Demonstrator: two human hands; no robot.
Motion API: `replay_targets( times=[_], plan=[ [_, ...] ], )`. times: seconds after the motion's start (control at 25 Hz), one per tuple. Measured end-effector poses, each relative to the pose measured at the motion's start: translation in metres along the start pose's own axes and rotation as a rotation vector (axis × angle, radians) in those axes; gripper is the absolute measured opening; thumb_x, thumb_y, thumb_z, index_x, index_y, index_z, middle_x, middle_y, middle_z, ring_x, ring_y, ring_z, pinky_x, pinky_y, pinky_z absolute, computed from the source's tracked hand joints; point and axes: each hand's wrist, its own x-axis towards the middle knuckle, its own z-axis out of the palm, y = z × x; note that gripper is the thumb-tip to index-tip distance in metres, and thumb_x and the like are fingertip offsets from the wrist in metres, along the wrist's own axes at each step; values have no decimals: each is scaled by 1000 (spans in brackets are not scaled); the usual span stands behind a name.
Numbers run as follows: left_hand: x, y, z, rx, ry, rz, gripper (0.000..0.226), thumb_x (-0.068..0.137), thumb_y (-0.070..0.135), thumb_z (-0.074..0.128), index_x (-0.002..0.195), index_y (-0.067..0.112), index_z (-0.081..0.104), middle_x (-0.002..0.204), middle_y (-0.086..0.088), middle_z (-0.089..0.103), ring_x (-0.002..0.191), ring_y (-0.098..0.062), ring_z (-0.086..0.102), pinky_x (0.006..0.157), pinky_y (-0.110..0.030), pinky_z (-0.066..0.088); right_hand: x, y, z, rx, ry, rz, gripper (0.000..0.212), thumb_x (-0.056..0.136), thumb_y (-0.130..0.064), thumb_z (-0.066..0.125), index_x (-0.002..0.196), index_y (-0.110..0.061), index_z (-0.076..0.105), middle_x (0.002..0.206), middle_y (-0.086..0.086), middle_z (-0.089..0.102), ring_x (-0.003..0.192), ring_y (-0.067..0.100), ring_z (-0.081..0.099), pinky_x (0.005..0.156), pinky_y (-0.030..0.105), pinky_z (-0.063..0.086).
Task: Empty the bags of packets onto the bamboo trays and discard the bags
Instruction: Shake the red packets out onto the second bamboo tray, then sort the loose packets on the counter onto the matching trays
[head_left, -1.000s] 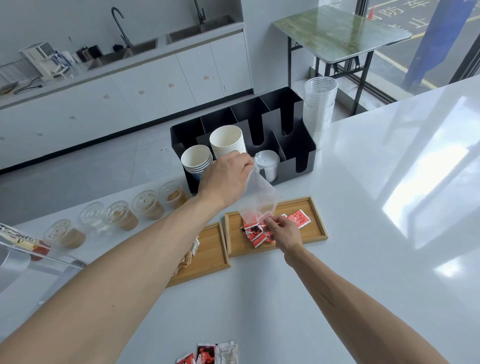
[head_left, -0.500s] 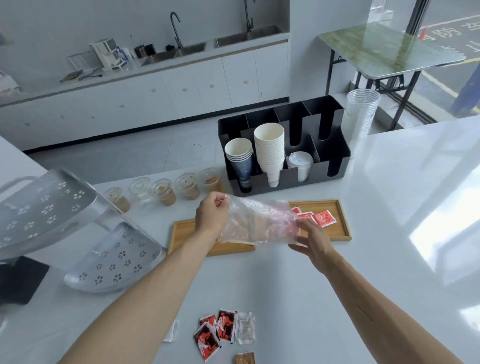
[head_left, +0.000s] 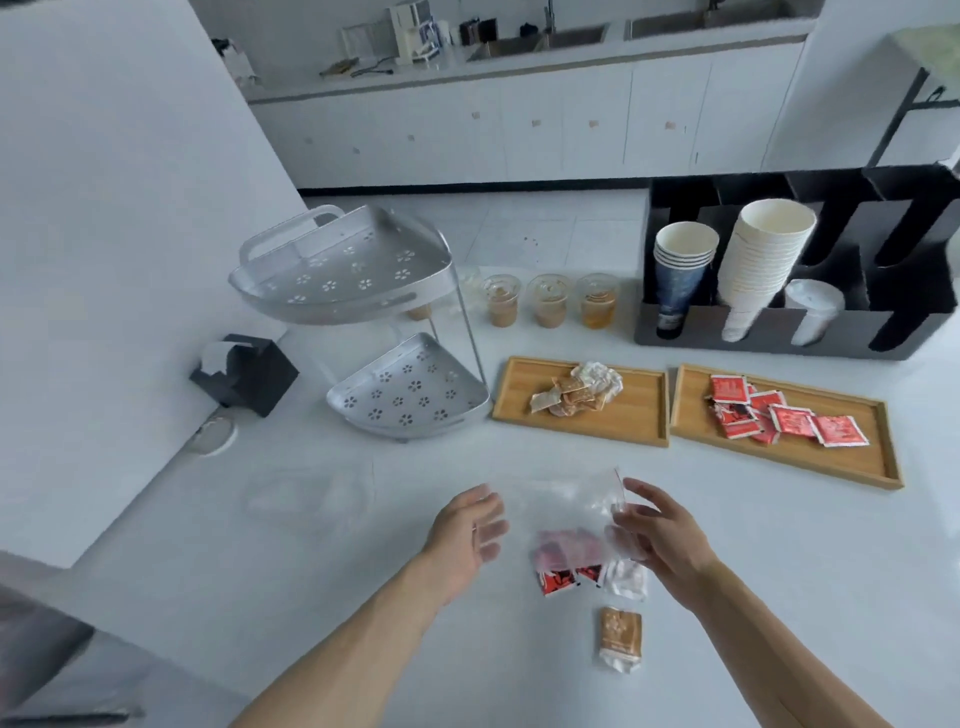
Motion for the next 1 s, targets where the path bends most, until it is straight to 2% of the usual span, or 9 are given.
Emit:
replay_targets(
  times=[0.08,0.16,0.32,0.4,0.52,0.64,0.8,0.92,1.0],
  plan=[
    [-6,-9,-42,-20,-4,-55,25,89,14,62,113,20,63,94,0,75,74,-16,66,62,-28,41,-6,12,31,-67,-39,37,35,85,13,60,110,-11,64,83,14,68,63,23,66,53,28,52],
    [-11,-13,-89,54,43,-24,27,88,8,63,112,20,65,90,1,76,74,-15,64,62,-28,41,-10,26,67,-198,-89,95,29,84,12,60,105,-8,66,76,10,66,54,19,63,48,25,53],
    [-19,-12,-179,205,133,43,26,85,7,68,107,20,68,86,2,71,71,-15,58,62,-25,42,-14,59,143,-485,-234,174,5,90,-11,62,90,-11,66,75,2,68,64,18,72,57,27,54],
    [-20,-10,-223,262,161,58,26,82,8,72,105,20,69,83,3,69,68,-13,58,60,-23,43,-14,77,181,-592,-294,202,8,88,-17,62,85,-13,68,71,0,70,62,16,70,56,27,52],
    [-16,-7,-283,315,272,113,26,81,1,69,101,18,69,70,6,62,55,-8,54,50,-19,40,-16,101,233,-728,-366,247,12,84,-21,61,77,-17,70,69,0,69,59,14,66,55,25,50],
    [-8,-3,-324,470,379,200,25,84,-2,65,94,21,67,71,1,57,59,-13,52,51,-23,41,-18,123,272,-815,-351,255,17,85,-27,60,78,-15,69,67,-1,69,57,13,65,51,22,48],
    [2,4,-365,714,453,275,24,86,9,65,106,22,63,82,2,60,74,-17,59,62,-28,46,-13,142,309,-941,-266,180,25,85,-24,52,81,-6,69,70,3,71,56,16,61,52,26,49],
    [8,9,-379,760,454,312,28,86,9,65,113,18,61,84,2,59,76,-18,60,63,-26,46,-8,146,322,-1014,-229,130,25,85,-26,51,81,-10,70,75,8,76,56,17,61,57,30,52],
    [11,13,-379,785,467,311,31,87,11,64,117,16,60,90,-2,60,80,-20,61,65,-26,45,-8,147,324,-1055,-208,111,24,84,-29,51,80,-14,69,71,6,75,56,15,61,61,31,54]
  ],
)
